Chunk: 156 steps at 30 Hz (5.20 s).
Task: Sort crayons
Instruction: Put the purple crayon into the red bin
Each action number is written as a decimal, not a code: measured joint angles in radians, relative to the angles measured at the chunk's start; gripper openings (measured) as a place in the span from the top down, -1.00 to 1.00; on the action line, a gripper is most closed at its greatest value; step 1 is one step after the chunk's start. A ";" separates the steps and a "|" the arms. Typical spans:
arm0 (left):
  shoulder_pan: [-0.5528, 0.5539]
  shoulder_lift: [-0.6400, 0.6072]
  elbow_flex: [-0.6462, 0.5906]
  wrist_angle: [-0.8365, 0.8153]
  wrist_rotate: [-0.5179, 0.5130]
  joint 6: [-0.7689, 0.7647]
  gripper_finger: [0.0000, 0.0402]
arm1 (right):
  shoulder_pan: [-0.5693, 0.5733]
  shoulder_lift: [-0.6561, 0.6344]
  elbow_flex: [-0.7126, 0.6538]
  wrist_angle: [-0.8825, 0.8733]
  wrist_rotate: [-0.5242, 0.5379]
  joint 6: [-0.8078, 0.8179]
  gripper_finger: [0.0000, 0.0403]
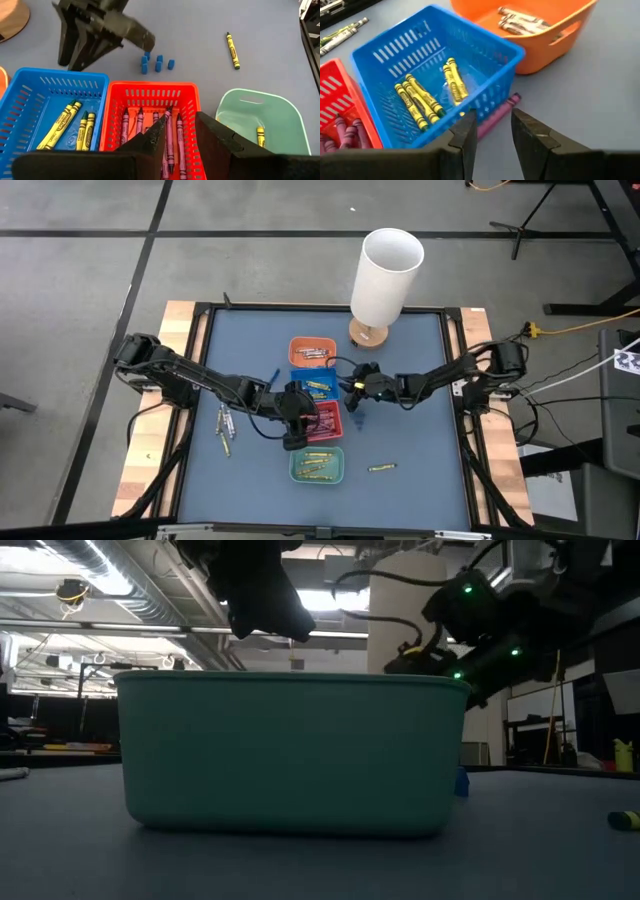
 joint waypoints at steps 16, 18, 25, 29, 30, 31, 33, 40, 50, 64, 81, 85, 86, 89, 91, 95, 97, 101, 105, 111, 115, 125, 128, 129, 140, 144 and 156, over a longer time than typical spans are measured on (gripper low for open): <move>0.000 0.000 0.000 0.006 0.000 -0.006 0.55 | 0.000 0.117 0.128 -0.074 0.003 -0.004 0.42; 0.000 0.000 0.000 0.007 0.000 -0.006 0.55 | 0.000 0.124 0.128 -0.087 0.014 0.002 0.42; 0.000 0.000 0.000 0.011 0.000 -0.006 0.55 | 0.000 0.156 0.132 -0.086 0.043 0.027 0.42; 0.000 0.000 0.000 0.010 0.000 -0.006 0.55 | 0.000 0.173 0.137 -0.079 0.037 0.049 0.42; 0.000 0.000 0.000 0.010 0.000 -0.006 0.55 | 0.000 0.177 0.138 -0.077 0.036 0.066 0.42; 0.000 0.000 0.000 0.010 0.000 -0.006 0.55 | 0.000 0.177 0.138 -0.078 0.035 0.071 0.42; 0.000 0.000 0.000 0.010 0.000 -0.006 0.55 | 0.000 0.178 0.138 -0.079 0.036 0.072 0.42; 0.000 0.000 0.000 0.011 0.000 -0.006 0.55 | 0.001 0.179 0.141 -0.121 0.057 0.075 0.42; 0.000 0.000 0.000 0.011 0.000 -0.006 0.55 | 0.001 0.178 0.143 -0.164 0.050 0.076 0.42; 0.000 0.000 0.000 0.011 0.000 -0.006 0.55 | 0.047 0.181 0.287 -0.453 0.086 0.068 0.42; -0.001 0.000 0.000 0.011 0.000 -0.006 0.55 | 0.045 0.179 0.306 -0.584 0.024 0.250 0.42; -0.001 0.000 0.000 0.011 0.000 -0.006 0.55 | 0.045 0.180 0.305 -0.587 0.018 0.261 0.43; 0.000 0.000 0.000 0.011 0.000 -0.006 0.55 | 0.045 0.180 0.305 -0.588 0.018 0.262 0.45; -0.001 0.000 0.000 0.011 0.000 -0.006 0.55 | 0.045 0.180 0.304 -0.590 0.024 0.266 0.55; 0.000 0.000 0.000 0.011 0.000 -0.006 0.55 | 0.045 0.180 0.303 -0.592 0.031 0.264 0.64; 0.000 0.000 0.000 0.011 0.000 -0.006 0.55 | 0.047 0.181 0.303 -0.595 0.047 0.247 0.82; 0.000 0.000 0.000 0.011 0.000 -0.006 0.55 | 0.047 0.181 0.303 -0.596 0.048 0.225 0.89; 0.000 -0.008 0.000 0.009 0.004 -0.006 0.55 | 0.047 0.179 0.303 -0.596 0.052 0.185 0.94; 0.000 -0.046 0.000 0.000 0.019 -0.006 0.55 | 0.047 0.155 0.302 -0.601 0.043 0.141 0.89; -0.009 -0.114 0.000 -0.074 0.052 -0.010 0.55 | 0.047 0.065 0.295 -0.711 -0.002 0.086 0.93; -0.024 -0.141 0.001 -0.168 0.096 -0.093 0.55 | 0.047 -0.010 0.297 -0.789 -0.029 0.041 0.93; -0.099 -0.148 0.001 -0.474 0.185 -0.349 0.55 | 0.048 -0.172 0.299 -0.772 -0.209 -0.051 0.92; -0.125 -0.148 0.001 -0.543 0.185 -0.442 0.55 | 0.048 -0.199 0.300 -0.703 -0.258 -0.075 0.91; -0.134 -0.148 0.001 -0.567 0.184 -0.473 0.55 | 0.048 -0.200 0.300 -0.671 -0.275 -0.087 0.91; -0.229 -0.146 0.001 -0.698 0.162 -0.754 0.55 | 0.139 -0.143 0.303 -0.316 -0.346 -0.273 0.90; -0.268 -0.146 0.000 -0.710 0.121 -0.846 0.55 | 0.166 -0.075 0.302 -0.196 -0.341 -0.335 0.90; -0.388 -0.145 0.000 -0.802 0.117 -1.231 0.55 | 0.177 0.065 0.302 -0.071 -0.252 -0.355 0.89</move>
